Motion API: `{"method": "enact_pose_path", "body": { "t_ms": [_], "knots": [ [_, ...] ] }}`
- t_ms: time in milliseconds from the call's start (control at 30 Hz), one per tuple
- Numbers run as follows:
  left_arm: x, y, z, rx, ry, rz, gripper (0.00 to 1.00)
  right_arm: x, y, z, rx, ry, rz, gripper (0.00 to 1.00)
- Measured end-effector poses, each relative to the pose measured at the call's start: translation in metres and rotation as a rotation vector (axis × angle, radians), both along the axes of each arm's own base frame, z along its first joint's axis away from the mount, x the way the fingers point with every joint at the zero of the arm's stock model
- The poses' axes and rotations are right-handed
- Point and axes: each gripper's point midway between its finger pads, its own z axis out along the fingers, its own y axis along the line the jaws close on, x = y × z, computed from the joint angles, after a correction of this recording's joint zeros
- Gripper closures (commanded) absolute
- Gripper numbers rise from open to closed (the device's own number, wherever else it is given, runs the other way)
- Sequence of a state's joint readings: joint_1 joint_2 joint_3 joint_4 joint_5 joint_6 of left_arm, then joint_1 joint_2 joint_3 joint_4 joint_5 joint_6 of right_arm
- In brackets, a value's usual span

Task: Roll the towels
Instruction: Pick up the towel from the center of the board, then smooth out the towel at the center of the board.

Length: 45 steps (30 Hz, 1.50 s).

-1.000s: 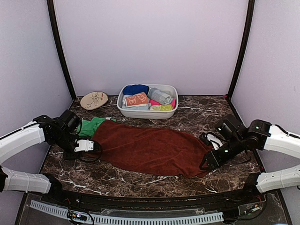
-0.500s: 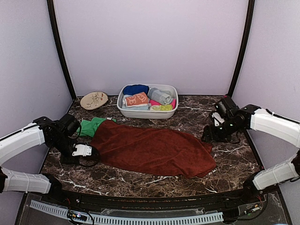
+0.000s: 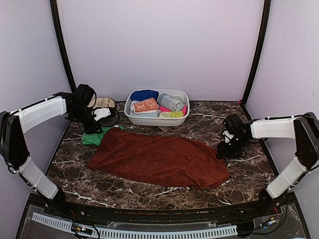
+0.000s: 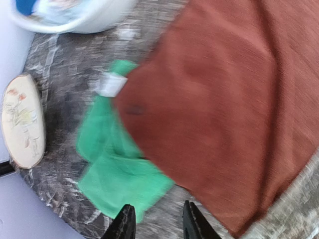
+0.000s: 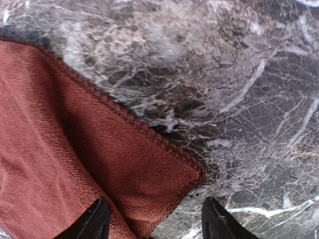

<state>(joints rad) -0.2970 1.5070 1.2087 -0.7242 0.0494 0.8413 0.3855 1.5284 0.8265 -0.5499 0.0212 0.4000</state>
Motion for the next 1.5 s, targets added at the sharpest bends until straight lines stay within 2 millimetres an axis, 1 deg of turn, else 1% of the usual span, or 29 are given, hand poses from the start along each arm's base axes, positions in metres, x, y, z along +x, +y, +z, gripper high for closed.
{"method": "enact_pose_path", "body": {
  "t_ms": [100, 133, 167, 233, 267, 333, 400, 533, 633, 733, 767, 867, 1033, 1067, 1233, 1300, 1500],
  "knots": [
    [0.063, 0.011, 0.013, -0.084, -0.007, 0.121, 0.66, -0.002, -0.003, -0.009, 0.004, 0.006, -0.009, 0.58],
    [0.084, 0.012, 0.017, -0.119, -0.011, 0.151, 0.66, 0.000, -0.002, -0.009, 0.007, -0.003, -0.008, 0.61],
    [0.100, 0.014, 0.018, -0.150, -0.012, 0.177, 0.66, 0.003, -0.002, -0.009, 0.016, -0.012, -0.017, 0.63],
    [0.115, 0.013, 0.015, -0.203, 0.013, 0.213, 0.66, 0.007, -0.001, -0.009, 0.025, -0.022, -0.012, 0.68],
    [0.118, 0.010, 0.012, -0.229, 0.038, 0.222, 0.66, 0.008, 0.000, -0.010, 0.029, -0.025, -0.011, 0.69],
    [0.120, 0.000, 0.003, -0.278, 0.099, 0.234, 0.67, 0.011, 0.002, -0.010, 0.036, -0.034, -0.009, 0.74],
    [0.119, -0.011, -0.008, -0.319, 0.169, 0.246, 0.66, 0.013, 0.002, -0.010, 0.040, -0.040, -0.006, 0.81],
    [0.107, -0.024, -0.037, -0.378, 0.319, 0.278, 0.66, 0.016, 0.000, -0.010, 0.039, -0.047, 0.000, 0.92],
    [0.098, -0.030, -0.054, -0.399, 0.407, 0.311, 0.66, 0.019, -0.002, -0.011, 0.036, -0.050, 0.003, 0.99],
    [0.094, -0.031, -0.063, -0.406, 0.454, 0.341, 0.66, 0.023, -0.002, -0.009, 0.032, -0.054, 0.012, 1.00],
    [0.093, -0.032, -0.064, -0.410, 0.462, 0.346, 0.68, 0.024, -0.002, -0.008, 0.032, -0.057, 0.017, 1.00],
    [0.092, -0.034, -0.064, -0.430, 0.478, 0.362, 0.77, 0.032, 0.001, -0.004, 0.031, -0.067, 0.029, 1.00],
    [0.093, -0.038, -0.062, -0.458, 0.489, 0.378, 0.97, 0.039, 0.002, 0.000, 0.030, -0.073, 0.039, 1.00],
    [0.093, -0.039, -0.061, -0.462, 0.487, 0.374, 1.00, 0.039, 0.002, 0.000, 0.030, -0.074, 0.041, 1.00],
    [0.093, -0.041, -0.059, -0.482, 0.493, 0.374, 1.00, 0.040, -0.002, 0.003, 0.024, -0.070, 0.043, 1.00],
    [0.095, -0.043, -0.055, -0.492, 0.493, 0.370, 1.00, 0.040, -0.004, 0.005, 0.021, -0.069, 0.045, 1.00],
    [0.101, -0.044, -0.044, -0.504, 0.469, 0.361, 1.00, 0.047, -0.009, 0.025, 0.027, -0.116, 0.040, 1.00]
  ]
}}
